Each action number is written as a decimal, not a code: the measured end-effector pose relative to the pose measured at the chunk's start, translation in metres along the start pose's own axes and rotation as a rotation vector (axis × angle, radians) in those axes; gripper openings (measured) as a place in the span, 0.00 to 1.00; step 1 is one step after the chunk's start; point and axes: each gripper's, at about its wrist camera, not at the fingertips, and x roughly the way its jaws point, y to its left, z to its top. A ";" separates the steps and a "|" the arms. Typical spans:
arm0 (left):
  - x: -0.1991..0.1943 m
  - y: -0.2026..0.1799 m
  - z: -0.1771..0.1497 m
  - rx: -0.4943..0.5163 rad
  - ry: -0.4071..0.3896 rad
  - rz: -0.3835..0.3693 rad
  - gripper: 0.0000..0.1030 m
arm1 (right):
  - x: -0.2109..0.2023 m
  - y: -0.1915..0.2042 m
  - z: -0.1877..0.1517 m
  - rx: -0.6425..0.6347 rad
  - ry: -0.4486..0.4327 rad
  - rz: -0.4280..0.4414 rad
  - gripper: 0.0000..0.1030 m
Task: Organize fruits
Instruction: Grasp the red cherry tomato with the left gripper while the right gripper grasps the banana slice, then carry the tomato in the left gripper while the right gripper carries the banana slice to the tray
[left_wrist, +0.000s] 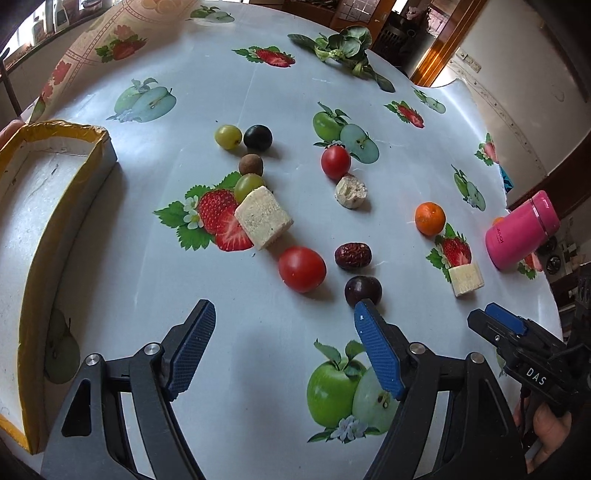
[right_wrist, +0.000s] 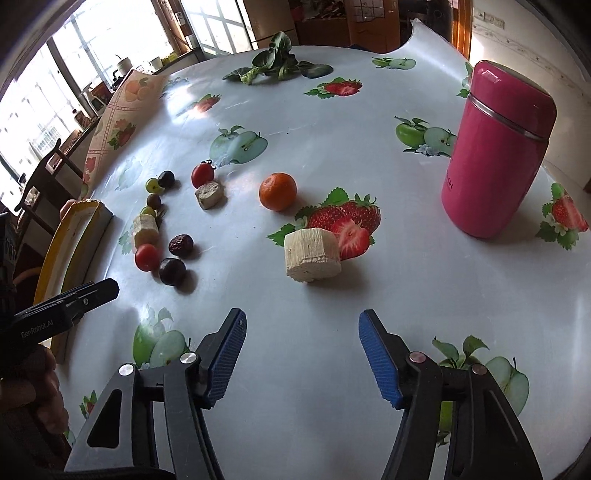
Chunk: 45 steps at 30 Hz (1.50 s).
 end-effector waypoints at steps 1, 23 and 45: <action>0.004 0.000 0.004 0.000 0.003 0.003 0.71 | 0.006 -0.001 0.004 0.002 0.007 -0.003 0.61; 0.011 -0.004 0.002 0.017 0.032 -0.056 0.29 | 0.027 0.006 0.023 0.002 -0.009 -0.009 0.38; -0.069 0.034 -0.041 0.025 -0.048 0.001 0.29 | -0.026 0.082 -0.016 -0.099 -0.031 0.070 0.38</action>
